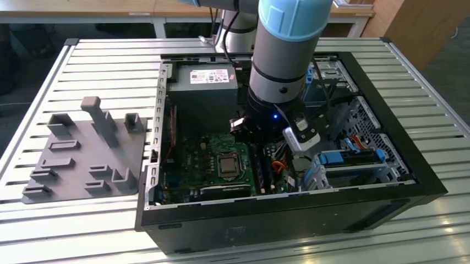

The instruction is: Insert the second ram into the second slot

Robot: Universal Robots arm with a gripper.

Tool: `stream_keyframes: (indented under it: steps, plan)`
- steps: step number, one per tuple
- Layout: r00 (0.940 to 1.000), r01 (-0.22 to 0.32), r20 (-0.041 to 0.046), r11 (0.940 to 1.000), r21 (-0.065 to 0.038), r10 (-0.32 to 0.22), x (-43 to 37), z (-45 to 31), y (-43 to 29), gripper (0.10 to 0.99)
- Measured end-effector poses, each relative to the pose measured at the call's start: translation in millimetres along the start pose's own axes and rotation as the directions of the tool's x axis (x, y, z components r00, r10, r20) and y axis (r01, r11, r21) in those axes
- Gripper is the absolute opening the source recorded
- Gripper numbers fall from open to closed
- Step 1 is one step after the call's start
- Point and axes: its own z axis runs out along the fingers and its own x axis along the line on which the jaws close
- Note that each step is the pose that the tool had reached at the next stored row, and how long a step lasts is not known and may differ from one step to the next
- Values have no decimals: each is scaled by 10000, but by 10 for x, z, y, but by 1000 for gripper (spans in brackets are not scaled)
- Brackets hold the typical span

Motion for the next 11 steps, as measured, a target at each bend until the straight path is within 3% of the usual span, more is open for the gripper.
stream_keyframes:
  steps: [11]
  plan:
    - [10000, 1, 2, 10000, 2, -1, -1, 58, 2, 106]
